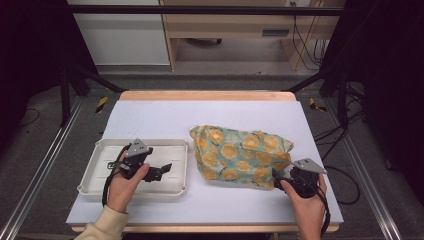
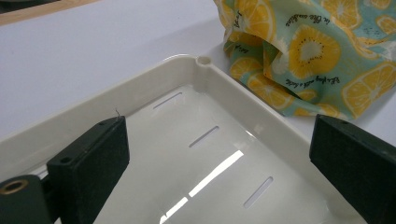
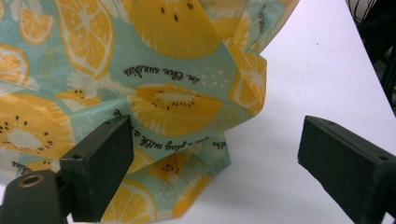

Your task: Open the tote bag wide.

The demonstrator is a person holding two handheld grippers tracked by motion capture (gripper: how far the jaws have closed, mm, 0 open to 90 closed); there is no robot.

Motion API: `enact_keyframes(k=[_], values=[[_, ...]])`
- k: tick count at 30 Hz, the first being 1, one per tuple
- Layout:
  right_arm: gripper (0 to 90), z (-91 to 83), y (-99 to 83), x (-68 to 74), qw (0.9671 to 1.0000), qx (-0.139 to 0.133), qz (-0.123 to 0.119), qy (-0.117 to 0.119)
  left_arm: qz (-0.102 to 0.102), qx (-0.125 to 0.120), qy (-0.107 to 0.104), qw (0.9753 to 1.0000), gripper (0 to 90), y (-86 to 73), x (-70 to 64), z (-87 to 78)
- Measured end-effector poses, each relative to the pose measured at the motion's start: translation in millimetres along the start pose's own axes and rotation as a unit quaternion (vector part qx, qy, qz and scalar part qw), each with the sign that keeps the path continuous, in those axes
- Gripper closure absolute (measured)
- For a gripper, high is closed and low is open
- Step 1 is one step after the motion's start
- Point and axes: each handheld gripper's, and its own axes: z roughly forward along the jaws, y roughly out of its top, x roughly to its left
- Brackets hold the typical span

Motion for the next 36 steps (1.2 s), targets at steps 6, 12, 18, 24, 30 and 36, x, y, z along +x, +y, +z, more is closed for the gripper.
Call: enact_keyframes(k=[6, 12, 18, 24, 30, 36], values=[[14.5, -12.6, 6.6, 4.5, 0.9997, -0.023, 0.001, 0.012, 0.005, 0.0, 0.014, 0.9999, 5.1, 2.2, -4.1, 1.1], [21.3, -22.8, 27.9, 14.5, 0.9989, -0.028, -0.017, 0.034, 0.013, 0.0, 0.011, 0.9999, 5.0, 4.0, -7.9, 4.8], [23.5, -28.4, 67.3, 19.8, 0.9974, -0.032, -0.049, 0.043, 0.023, -0.004, 0.011, 0.9997, 5.3, 5.3, -12.4, 2.7], [19.7, -26.5, 106.5, 21.1, 0.9958, -0.044, -0.064, 0.05, 0.018, 0.005, -0.003, 0.9998, 5.3, 5.0, -12.3, 3.5], [15.4, 5.3, 124.3, 20.7, 0.997, -0.005, -0.066, 0.04, 0.014, -0.002, -0.007, 0.9999, 5.4, 7.1, -12.7, 1.9], [54.6, 19.4, 119.6, 24.5, 0.9939, 0.029, -0.072, 0.078, 0.009, -0.007, -0.017, 0.9998, 5.6, 6.4, -15.2, 4.0]])
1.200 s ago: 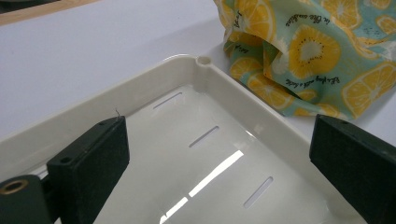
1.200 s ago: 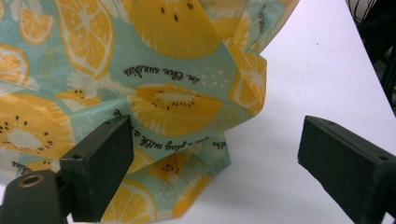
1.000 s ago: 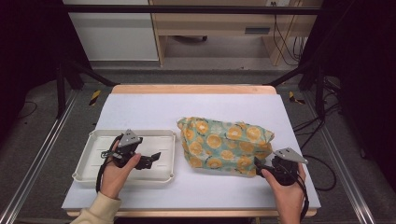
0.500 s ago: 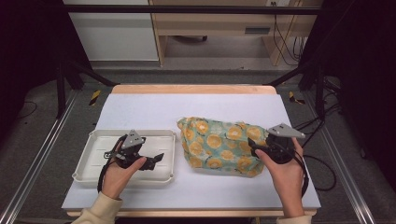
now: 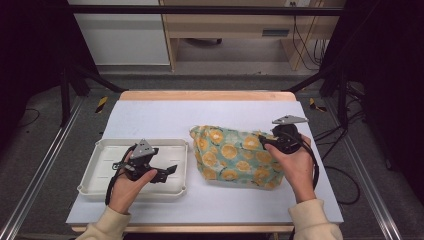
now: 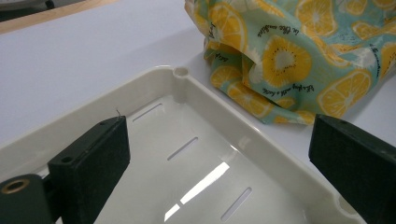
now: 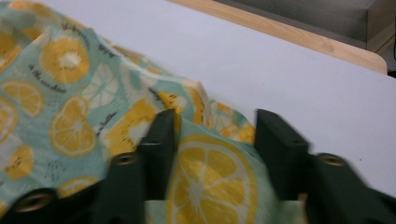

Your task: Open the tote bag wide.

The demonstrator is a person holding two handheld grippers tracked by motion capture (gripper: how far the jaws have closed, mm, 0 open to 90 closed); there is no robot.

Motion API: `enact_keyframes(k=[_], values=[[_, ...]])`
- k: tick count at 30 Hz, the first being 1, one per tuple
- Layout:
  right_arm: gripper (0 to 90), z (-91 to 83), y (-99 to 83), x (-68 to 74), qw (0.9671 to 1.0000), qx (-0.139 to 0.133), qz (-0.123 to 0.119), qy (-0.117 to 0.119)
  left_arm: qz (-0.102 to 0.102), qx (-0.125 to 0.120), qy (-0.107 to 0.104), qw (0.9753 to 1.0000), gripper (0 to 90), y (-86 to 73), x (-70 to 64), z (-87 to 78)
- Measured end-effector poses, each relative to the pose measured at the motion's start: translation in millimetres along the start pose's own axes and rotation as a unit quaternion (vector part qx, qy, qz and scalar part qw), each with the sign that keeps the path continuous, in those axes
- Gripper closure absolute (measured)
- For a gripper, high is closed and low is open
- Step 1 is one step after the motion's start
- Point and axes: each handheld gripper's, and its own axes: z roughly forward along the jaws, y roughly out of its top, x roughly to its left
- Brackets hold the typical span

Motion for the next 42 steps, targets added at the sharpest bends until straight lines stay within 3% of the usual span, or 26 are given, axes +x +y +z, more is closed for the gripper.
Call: enact_keyframes(k=[3, 6, 9, 10, 12, 17, 21, 27, 33, 37, 40, 42], values=[[79.0, -4.2, -4.4, 8.7, 0.9998, -0.005, -0.013, 0.012, -0.003, -0.004, 0.0, 1.0, 6.0, 0.1, -0.4, -1.2], [87.3, -12.7, -10.2, 16.2, 0.9993, -0.022, -0.019, 0.022, -0.007, -0.007, -0.002, 1.0, 6.4, 0.4, -1.0, -3.4], [88.0, -26.5, -23.0, 26.4, 0.9977, -0.049, -0.023, 0.041, -0.004, -0.009, 0.002, 1.0, 6.9, 2.6, -2.1, -4.0], [88.2, -35.0, -35.2, 33.3, 0.9956, -0.072, -0.023, 0.056, -0.004, -0.009, 0.004, 0.9999, 7.5, 3.0, -2.6, -3.3], [88.3, -37.3, -40.3, 36.0, 0.9949, -0.076, -0.023, 0.062, -0.003, -0.006, 0.006, 1.0, 7.6, 3.0, -3.1, -1.8], [88.8, -43.1, -74.9, 53.0, 0.9912, -0.092, -0.033, 0.09, 0.0, -0.006, 0.014, 0.9999, 8.4, 2.7, -7.0, -0.1], [88.9, -41.3, -97.5, 63.0, 0.9896, -0.083, -0.039, 0.111, 0.009, -0.013, 0.017, 0.9997, 10.0, 4.8, -10.8, -0.3], [89.0, -40.5, -120.6, 66.7, 0.991, -0.044, -0.048, 0.117, 0.022, -0.02, 0.014, 0.9995, 15.5, 13.0, -18.1, -5.0], [89.1, -35.3, -136.8, 67.2, 0.9908, 0.008, -0.068, 0.117, 0.061, -0.02, 0.002, 0.9979, 22.6, 39.3, -33.2, -0.6], [88.8, -34.4, -141.0, 66.8, 0.9906, 0.011, -0.074, 0.115, 0.086, -0.015, -0.008, 0.9961, 25.5, 67.5, -44.5, 20.3], [88.4, -35.3, -141.6, 67.5, 0.9907, 0.007, -0.076, 0.112, 0.122, 0.001, -0.007, 0.9925, 25.4, 92.4, -54.0, 39.4], [88.2, -35.6, -142.8, 67.1, 0.9908, 0.004, -0.077, 0.111, 0.129, 0.003, -0.018, 0.9915, 25.4, 107.0, -58.4, 52.4]])
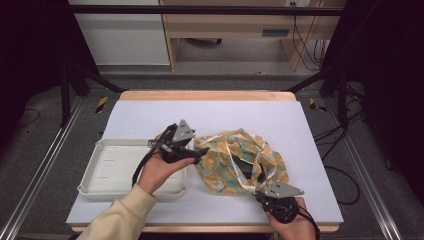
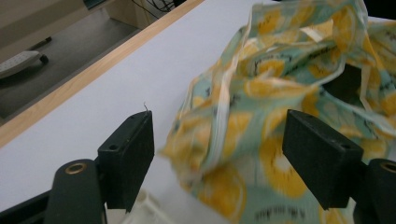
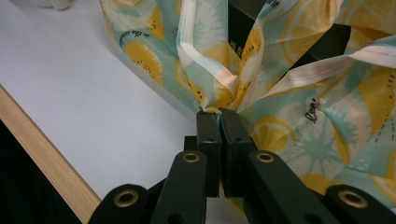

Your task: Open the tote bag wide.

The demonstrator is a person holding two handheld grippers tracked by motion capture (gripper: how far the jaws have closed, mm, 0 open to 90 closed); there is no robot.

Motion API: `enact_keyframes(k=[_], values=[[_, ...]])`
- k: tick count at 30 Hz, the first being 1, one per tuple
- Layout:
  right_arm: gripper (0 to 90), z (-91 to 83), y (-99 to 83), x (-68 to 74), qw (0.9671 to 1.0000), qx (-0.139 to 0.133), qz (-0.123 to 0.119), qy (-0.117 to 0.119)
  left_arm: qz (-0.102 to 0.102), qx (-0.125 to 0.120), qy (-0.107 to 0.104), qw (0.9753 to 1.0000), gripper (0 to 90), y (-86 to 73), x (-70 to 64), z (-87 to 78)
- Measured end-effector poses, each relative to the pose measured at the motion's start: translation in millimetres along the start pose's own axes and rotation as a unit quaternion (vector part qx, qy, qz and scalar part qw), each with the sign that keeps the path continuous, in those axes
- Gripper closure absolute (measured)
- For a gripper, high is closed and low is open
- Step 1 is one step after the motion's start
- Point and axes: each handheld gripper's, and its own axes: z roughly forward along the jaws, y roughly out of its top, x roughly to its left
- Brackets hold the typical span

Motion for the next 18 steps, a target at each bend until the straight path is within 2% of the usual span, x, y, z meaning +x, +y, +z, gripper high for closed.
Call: enact_keyframes(k=[1, 3, 4, 6, 7, 9, 11, 12, 13, 14, 15, 18], values=[[88.1, -0.2, -0.8, 0.1, 1.0, -0.001, 0.001, 0.0, 0.013, 0.009, 0.0, 0.9999, 25.4, 6.5, 0.6, 6.4], [87.8, -0.3, -2.8, 0.3, 1.0, -0.001, 0.006, -0.001, 0.014, 0.016, 0.004, 0.9998, 25.4, 15.2, 0.0, 19.2], [87.7, -0.4, -3.5, 0.3, 1.0, 0.0, 0.006, -0.001, 0.017, 0.025, -0.003, 0.9995, 25.5, 20.3, -0.2, 29.4], [87.6, -2.4, -5.0, 0.4, 1.0, -0.001, 0.006, -0.004, 0.02, 0.039, -0.009, 0.999, 25.7, 23.3, -0.2, 41.2], [87.6, -3.7, -5.6, -0.1, 1.0, -0.004, 0.005, -0.004, 0.027, 0.054, -0.013, 0.9981, 27.1, 23.9, 0.4, 47.5], [87.6, -5.4, -6.2, -0.2, 0.9999, -0.007, 0.007, -0.007, 0.019, 0.077, -0.017, 0.9967, 29.1, 22.8, 1.1, 57.7], [87.6, -5.8, -7.0, -0.1, 0.9999, -0.007, 0.01, -0.006, 0.013, 0.095, -0.009, 0.9953, 40.8, 20.3, 1.2, 62.3], [87.6, -5.9, -7.2, -0.4, 0.9999, -0.006, 0.009, -0.007, 0.009, 0.096, -0.011, 0.9953, 49.2, 18.7, 1.2, 62.7], [87.6, -5.9, -7.4, -0.9, 0.9999, -0.006, 0.008, -0.008, 0.01, 0.098, -0.016, 0.995, 56.7, 17.4, 0.5, 62.3], [87.6, -5.8, -7.5, -1.2, 0.9999, -0.006, 0.008, -0.008, 0.015, 0.1, -0.009, 0.9948, 61.8, 15.8, -0.2, 61.3], [87.5, -5.4, -7.6, -1.7, 0.9999, -0.007, 0.006, -0.009, 0.019, 0.099, -0.007, 0.9949, 71.9, 14.3, -0.8, 60.2], [87.3, -5.4, -7.7, -1.6, 0.9999, -0.005, 0.007, -0.01, 0.011, 0.088, -0.017, 0.9959, 84.2, 7.6, -2.0, 51.6]])
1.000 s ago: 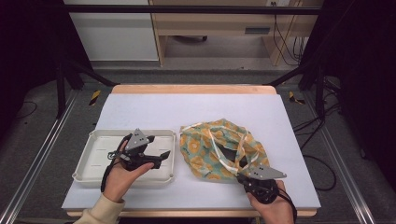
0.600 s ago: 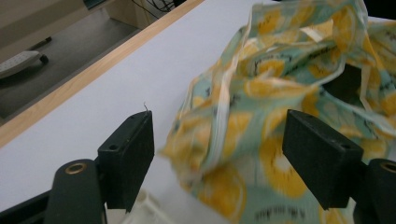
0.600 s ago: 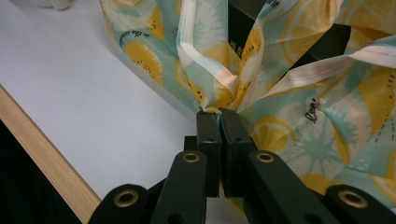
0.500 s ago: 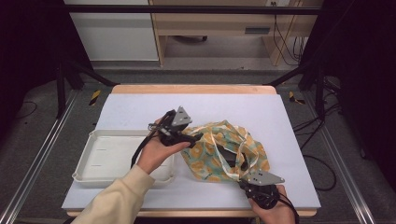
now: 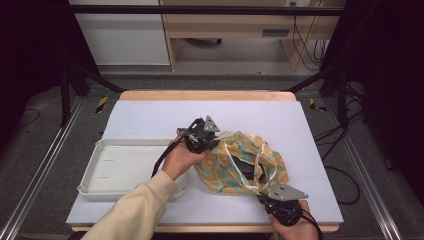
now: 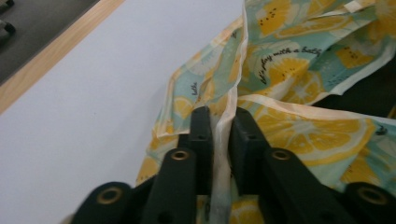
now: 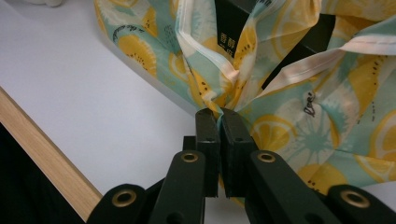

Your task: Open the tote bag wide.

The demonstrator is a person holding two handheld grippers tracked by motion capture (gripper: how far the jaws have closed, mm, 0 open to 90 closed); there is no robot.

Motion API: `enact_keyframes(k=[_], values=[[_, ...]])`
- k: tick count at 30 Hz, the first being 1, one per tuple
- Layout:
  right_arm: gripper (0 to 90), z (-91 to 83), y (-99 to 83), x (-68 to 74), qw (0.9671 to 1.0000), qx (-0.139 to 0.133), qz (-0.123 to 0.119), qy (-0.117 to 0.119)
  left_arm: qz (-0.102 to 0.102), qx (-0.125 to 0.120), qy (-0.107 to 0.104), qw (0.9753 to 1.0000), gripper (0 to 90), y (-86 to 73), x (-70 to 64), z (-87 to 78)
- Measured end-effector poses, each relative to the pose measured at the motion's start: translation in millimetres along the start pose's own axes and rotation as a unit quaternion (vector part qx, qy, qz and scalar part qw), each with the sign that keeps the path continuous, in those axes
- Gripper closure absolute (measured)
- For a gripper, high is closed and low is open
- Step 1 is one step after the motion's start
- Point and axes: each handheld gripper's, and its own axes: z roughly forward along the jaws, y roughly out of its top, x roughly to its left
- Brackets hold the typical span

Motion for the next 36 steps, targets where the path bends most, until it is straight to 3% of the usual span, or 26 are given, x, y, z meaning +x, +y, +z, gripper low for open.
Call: enact_keyframes(k=[5, 10, 13, 14, 15, 16, 20, 23, 26, 31, 36], values=[[86.8, -0.9, -0.3, -0.9, 1.0, -0.002, 0.003, -0.007, -0.024, -0.058, -0.016, 0.9979, 88.3, -19.6, -10.0, -28.1], [82.7, -0.6, -0.4, -2.4, 0.9999, -0.004, 0.007, -0.014, -0.024, -0.099, -0.023, 0.9945, 88.4, -63.7, -35.0, -53.9], [70.0, -2.5, 1.4, -2.8, 0.9995, -0.019, 0.01, -0.021, -0.033, -0.119, -0.026, 0.992, 88.8, -89.2, -46.2, -59.6], [64.6, -3.8, 2.7, -2.2, 0.9993, -0.021, 0.015, -0.026, -0.03, -0.113, -0.028, 0.9927, 88.9, -92.7, -48.1, -59.8], [57.3, -4.9, 4.6, -1.9, 0.9991, -0.023, 0.017, -0.03, -0.021, -0.107, -0.026, 0.9937, 88.9, -93.8, -49.1, -60.9], [51.6, -6.1, 7.0, -1.3, 0.9989, -0.029, 0.015, -0.034, -0.021, -0.112, -0.018, 0.9933, 89.0, -94.8, -49.0, -62.9], [30.4, -15.9, 21.5, 3.1, 0.9974, -0.054, 0.017, -0.046, -0.028, -0.119, -0.018, 0.9923, 89.2, -100.0, -45.7, -63.4], [23.0, -22.8, 32.7, 4.1, 0.9964, -0.066, 0.014, -0.052, -0.043, -0.118, -0.032, 0.9916, 89.2, -105.1, -43.0, -59.8], [16.7, -28.8, 49.4, 0.3, 0.9959, -0.072, 0.014, -0.052, -0.036, -0.114, -0.031, 0.9923, 89.3, -106.5, -45.3, -57.3], [14.9, -33.9, 79.7, -8.4, 0.9961, -0.063, -0.005, -0.062, -0.035, -0.115, -0.033, 0.9923, 89.3, -106.0, -46.4, -57.3], [20.6, -10.4, 104.1, -16.4, 0.9977, -0.037, -0.004, -0.056, -0.037, -0.123, -0.037, 0.9911, 89.3, -104.3, -46.0, -61.4]])
